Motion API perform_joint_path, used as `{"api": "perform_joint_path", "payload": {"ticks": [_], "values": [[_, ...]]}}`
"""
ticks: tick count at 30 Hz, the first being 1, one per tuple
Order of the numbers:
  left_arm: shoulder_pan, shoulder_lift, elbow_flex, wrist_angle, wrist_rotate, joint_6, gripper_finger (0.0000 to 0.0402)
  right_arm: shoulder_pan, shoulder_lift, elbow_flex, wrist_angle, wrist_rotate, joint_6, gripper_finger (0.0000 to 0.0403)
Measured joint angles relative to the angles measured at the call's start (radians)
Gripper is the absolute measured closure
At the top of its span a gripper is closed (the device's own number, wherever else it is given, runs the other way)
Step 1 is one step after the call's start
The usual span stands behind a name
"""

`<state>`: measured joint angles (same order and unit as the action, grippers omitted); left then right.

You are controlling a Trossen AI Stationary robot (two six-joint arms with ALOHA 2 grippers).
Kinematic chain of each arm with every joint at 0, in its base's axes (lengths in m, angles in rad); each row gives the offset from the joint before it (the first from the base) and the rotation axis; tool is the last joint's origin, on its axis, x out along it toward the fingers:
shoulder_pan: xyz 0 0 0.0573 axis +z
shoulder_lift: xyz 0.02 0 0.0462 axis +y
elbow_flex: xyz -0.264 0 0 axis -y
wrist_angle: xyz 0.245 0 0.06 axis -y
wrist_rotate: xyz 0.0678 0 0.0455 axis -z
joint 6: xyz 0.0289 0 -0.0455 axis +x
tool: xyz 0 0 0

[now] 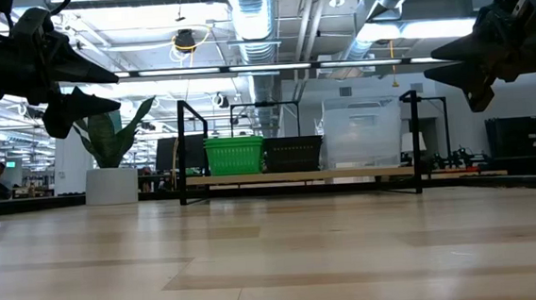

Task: Stack baskets on shelf by color
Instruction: Return to Home Position

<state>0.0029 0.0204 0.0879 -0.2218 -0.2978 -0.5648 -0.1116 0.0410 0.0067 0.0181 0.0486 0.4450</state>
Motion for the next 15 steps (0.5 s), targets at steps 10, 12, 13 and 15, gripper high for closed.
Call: {"api": "perform_joint_path", "payload": {"ticks": [10, 12, 13, 15], "values": [[0.0, 0.0, 0.0, 0.0, 0.0, 0.0, 0.0166, 0.0, 0.0, 0.0, 0.0, 0.0, 0.0, 0.022], [0.0, 0.0, 0.0, 0.0, 0.0, 0.0, 0.0166, 0.0, 0.0, 0.0, 0.0, 0.0, 0.0, 0.0219], [0.0, 0.0, 0.0, 0.0, 0.0, 0.0, 0.0166, 0.0, 0.0, 0.0, 0.0, 0.0, 0.0, 0.0218], [0.0, 0.0, 0.0, 0.0, 0.0, 0.0, 0.0166, 0.0, 0.0, 0.0, 0.0, 0.0, 0.0, 0.0217]]}}
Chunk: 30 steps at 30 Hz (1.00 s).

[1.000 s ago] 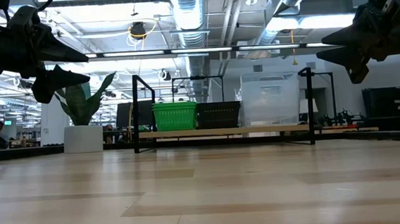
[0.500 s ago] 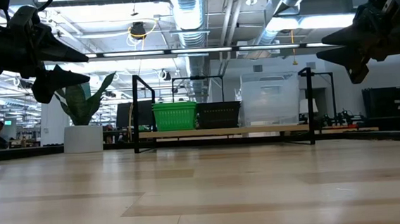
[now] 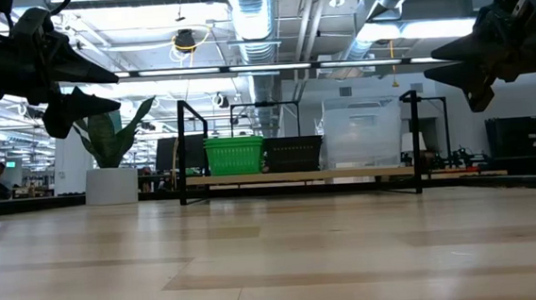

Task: Stack baskets on shelf by color
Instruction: Return to Home Position

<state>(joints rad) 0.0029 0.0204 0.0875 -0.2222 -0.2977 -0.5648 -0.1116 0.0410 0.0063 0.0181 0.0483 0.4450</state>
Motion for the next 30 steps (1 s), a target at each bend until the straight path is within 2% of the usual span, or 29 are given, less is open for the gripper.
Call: {"api": "perform_joint_path", "payload": {"ticks": [30], "values": [[0.0, 0.0, 0.0, 0.0, 0.0, 0.0, 0.0166, 0.0, 0.0, 0.0, 0.0, 0.0, 0.0, 0.022]]}}
